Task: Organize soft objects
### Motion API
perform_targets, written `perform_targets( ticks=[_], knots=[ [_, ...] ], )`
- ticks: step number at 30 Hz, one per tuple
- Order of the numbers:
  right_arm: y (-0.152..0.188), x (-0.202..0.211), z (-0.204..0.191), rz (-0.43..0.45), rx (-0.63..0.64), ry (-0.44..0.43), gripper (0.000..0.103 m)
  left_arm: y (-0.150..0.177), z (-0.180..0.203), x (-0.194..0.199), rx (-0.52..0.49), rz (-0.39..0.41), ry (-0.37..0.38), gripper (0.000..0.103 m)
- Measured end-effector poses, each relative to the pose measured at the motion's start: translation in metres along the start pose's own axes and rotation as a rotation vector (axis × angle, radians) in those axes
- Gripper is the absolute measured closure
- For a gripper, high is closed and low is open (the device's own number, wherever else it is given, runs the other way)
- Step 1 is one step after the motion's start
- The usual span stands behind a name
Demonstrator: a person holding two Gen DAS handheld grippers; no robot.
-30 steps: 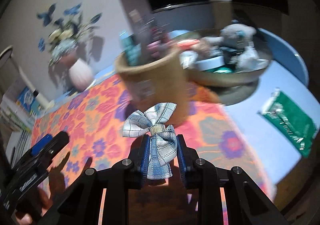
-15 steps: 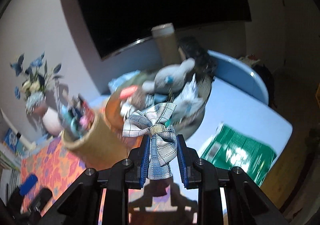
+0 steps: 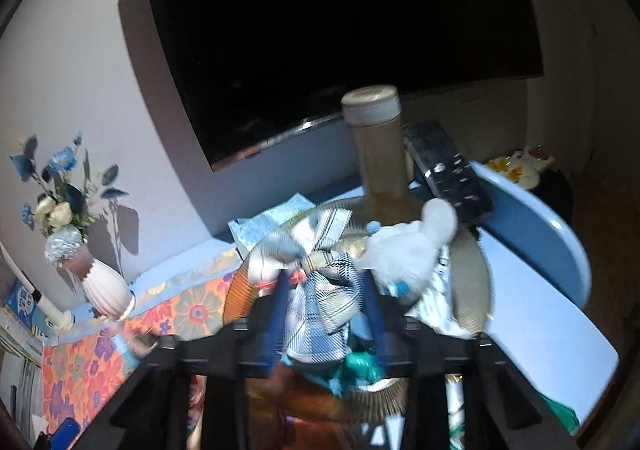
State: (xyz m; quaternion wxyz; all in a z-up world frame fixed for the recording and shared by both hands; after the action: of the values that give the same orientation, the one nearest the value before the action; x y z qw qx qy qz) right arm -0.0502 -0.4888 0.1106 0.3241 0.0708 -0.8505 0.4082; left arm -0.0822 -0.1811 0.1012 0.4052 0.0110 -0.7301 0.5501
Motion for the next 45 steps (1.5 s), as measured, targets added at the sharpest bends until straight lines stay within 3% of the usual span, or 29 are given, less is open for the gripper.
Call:
perform_targets(
  ticks=[2,9,15,22,28,32,36,40,45],
  knots=[
    [0.000,-0.009,0.012,-0.035,-0.045,0.008,0.035,-0.001,-0.006,-0.002,0.005,-0.003,-0.012,0.016],
    [0.022,0.023,0.038,0.005,-0.098,0.047,0.035,0.004,-0.020,0.000,0.039,-0.011,-0.018,0.016],
    [0.044,0.038,0.033,-0.018,-0.096,0.045,0.028,0.010,-0.017,0.020,0.019,0.011,-0.032,0.016],
    [0.071,0.047,0.023,-0.069,-0.116,0.035,0.028,0.018,-0.024,0.041,0.014,0.028,-0.064,0.016],
    [0.096,0.062,0.005,-0.077,-0.048,0.036,0.028,0.023,-0.037,0.053,0.049,0.040,-0.090,0.016],
    [0.117,0.071,-0.012,-0.080,0.004,0.030,0.028,0.025,-0.045,0.058,0.052,0.036,-0.151,0.015],
    [0.134,0.077,-0.040,-0.079,0.088,0.005,0.028,0.030,-0.060,0.061,0.072,0.031,-0.217,0.002],
    [0.147,0.077,-0.073,-0.067,0.184,-0.017,0.024,0.036,-0.073,0.061,0.068,0.017,-0.291,0.002],
    [0.170,0.068,-0.114,-0.079,0.294,-0.062,0.022,0.044,-0.094,0.058,0.088,0.001,-0.333,0.001]
  ],
)
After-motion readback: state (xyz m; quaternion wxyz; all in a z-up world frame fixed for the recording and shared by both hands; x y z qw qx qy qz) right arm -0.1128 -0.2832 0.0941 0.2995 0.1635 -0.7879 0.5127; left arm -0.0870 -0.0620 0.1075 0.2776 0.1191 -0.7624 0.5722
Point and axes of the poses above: each gripper's, at about its wrist camera, not at the fingertips, and x roughly against the way its jaws point, z to its right, y to its underside, the point moved 1 cm from there along -x, roughly the way its jaws point, and after that the axes turned 13 degrees about -x, right-handed, at the moved point
